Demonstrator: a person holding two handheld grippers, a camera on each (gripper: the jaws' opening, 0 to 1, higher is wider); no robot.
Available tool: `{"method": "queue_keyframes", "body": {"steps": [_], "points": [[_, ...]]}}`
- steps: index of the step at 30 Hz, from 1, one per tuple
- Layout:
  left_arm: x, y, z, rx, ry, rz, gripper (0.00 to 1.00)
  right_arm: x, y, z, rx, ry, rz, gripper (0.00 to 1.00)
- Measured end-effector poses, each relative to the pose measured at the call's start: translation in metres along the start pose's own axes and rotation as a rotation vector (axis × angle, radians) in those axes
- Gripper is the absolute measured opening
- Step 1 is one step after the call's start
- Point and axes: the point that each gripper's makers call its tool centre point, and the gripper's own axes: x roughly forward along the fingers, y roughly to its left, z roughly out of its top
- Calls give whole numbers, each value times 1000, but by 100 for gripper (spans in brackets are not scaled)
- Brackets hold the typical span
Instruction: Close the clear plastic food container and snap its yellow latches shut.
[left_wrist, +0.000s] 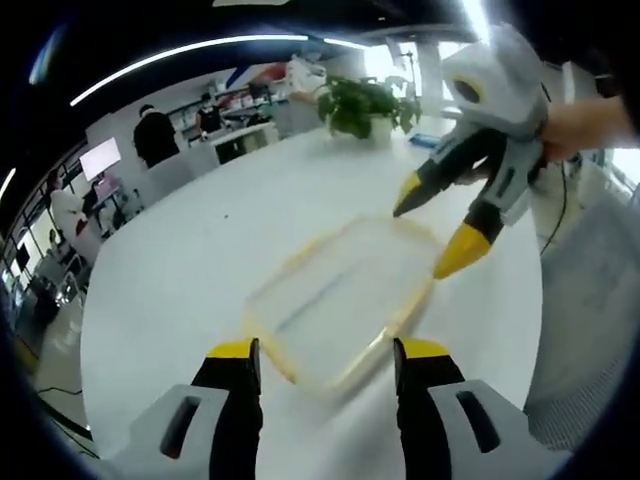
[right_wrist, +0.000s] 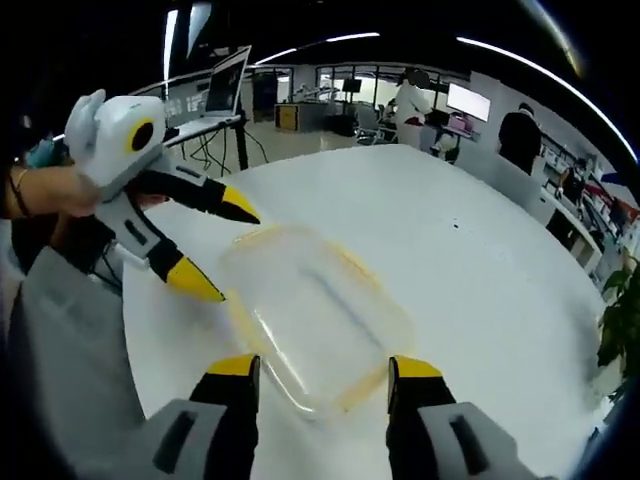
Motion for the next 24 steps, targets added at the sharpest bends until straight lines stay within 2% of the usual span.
{"method": "queue_keyframes", "body": {"steps": [3,12,20,24], "points": [[3,-2,0,-9,-1,-12,49,1,-2,1,12,-16,3,48],[7,1,2,-7,-8,-18,50,1,-8,2,43,-30,-15,48],[11,2,5,-8,-11,-2,51,0,-14,0,59,-42,-47,47],[13,5,5,-12,-14,6,51,2,-18,3,55,-43,-40,47]]}}
